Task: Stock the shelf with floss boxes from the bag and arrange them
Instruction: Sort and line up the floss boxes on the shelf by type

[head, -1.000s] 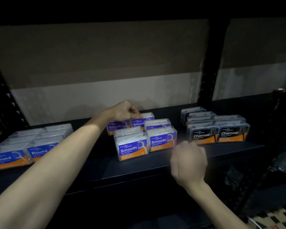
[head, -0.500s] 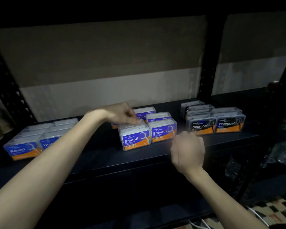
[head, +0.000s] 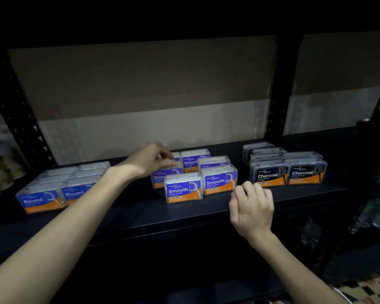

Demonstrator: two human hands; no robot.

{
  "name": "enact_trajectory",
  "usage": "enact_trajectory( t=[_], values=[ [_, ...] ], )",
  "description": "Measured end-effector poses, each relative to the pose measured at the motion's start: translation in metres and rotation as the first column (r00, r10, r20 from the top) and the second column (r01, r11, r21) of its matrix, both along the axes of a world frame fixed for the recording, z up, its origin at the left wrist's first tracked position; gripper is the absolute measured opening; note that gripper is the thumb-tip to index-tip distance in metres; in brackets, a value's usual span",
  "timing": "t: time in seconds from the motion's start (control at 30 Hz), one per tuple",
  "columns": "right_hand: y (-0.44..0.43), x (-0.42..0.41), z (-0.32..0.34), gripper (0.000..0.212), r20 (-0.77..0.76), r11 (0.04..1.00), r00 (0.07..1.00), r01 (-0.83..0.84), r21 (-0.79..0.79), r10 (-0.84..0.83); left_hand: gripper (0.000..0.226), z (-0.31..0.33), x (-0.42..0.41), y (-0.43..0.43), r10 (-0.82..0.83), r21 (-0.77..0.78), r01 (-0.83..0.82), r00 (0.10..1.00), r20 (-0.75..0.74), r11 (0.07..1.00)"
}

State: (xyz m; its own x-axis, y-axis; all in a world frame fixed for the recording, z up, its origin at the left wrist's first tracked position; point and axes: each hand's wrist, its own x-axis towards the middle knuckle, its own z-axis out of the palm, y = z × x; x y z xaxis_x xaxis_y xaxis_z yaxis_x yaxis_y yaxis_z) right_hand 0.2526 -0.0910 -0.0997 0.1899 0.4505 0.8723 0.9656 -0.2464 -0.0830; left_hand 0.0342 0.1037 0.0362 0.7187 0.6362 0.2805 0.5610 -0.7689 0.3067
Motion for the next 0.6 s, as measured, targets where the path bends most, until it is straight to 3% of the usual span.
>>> enact_trajectory(
  t=[0.07,0.3,0.47,0.6],
  values=[
    [0.000,0.000,0.000,0.026,0.000,1.000,1.000,-0.002,0.003,0.002,0.056,-0.004,-0.004,-0.003,0.000,0.099,0.006,0.998,-0.057,0.995],
    [0.000,-0.001,0.001,0.027,0.002,1.000,1.000,0.000,0.011,0.000,0.039,-0.012,-0.005,-0.008,0.116,0.317,-0.088,0.991,-0.070,0.944],
    [0.001,-0.002,0.001,0.026,0.000,1.000,1.000,0.007,0.009,-0.007,0.040,-0.012,0.006,-0.015,0.204,0.323,-0.167,0.976,-0.082,0.932],
    [-0.001,-0.002,0.002,0.025,-0.007,1.000,1.000,0.014,-0.016,-0.014,0.038,0.003,0.030,-0.029,0.063,0.247,-0.079,0.995,0.074,0.966]
  ],
)
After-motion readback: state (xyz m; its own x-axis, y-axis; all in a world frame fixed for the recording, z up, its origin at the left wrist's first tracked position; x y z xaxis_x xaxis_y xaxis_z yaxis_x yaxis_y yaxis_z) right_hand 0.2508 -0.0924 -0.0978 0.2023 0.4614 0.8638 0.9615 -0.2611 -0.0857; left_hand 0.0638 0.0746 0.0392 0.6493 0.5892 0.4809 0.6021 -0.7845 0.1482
